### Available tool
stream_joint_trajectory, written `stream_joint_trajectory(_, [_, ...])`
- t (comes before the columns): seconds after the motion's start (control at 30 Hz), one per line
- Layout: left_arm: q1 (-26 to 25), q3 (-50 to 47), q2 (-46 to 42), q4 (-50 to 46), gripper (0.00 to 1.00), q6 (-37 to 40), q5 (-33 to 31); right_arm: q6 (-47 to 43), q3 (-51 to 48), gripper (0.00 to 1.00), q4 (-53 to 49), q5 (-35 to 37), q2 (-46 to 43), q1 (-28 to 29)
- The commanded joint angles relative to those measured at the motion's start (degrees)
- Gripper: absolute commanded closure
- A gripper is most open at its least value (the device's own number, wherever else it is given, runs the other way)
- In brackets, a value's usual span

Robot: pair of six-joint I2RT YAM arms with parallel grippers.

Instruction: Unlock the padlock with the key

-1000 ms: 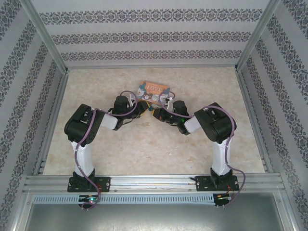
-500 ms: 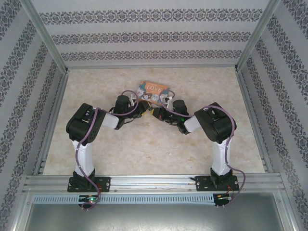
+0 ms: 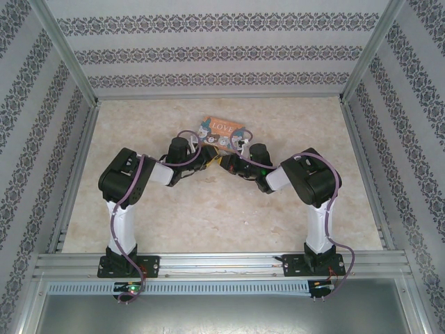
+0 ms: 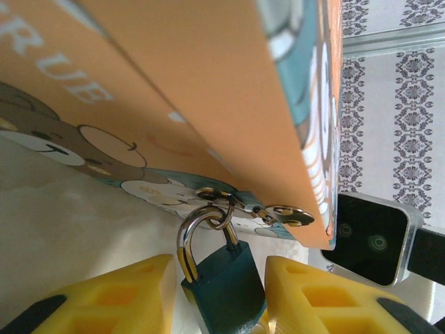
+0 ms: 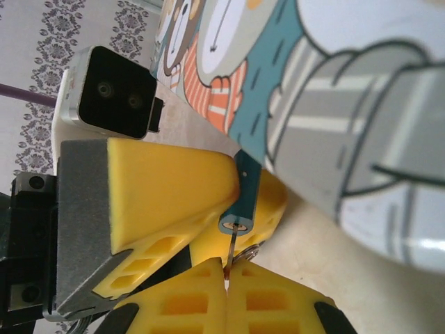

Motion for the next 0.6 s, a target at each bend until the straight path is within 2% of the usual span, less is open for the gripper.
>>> stream_joint_trajectory(0.0, [-1.11, 1.25, 0.98, 3.43, 0.65, -1.03, 1.06, 0.64, 1.49, 1.00, 2.90, -1.77, -0.38, 0.46])
stream_joint_trajectory(0.27, [-1.19, 1.25, 0.98, 3.75, 0.75, -1.83, 0.10, 1.07, 0.92, 0.99, 3.03, -1.57, -0.90, 0.37])
stream_joint_trajectory(0.57, [-1.16, 0.47, -2.00, 0.95, 0.86, -2.07, -1.74, -1.54, -3.19, 0.77, 2.76, 1.83, -4.65, -0.40])
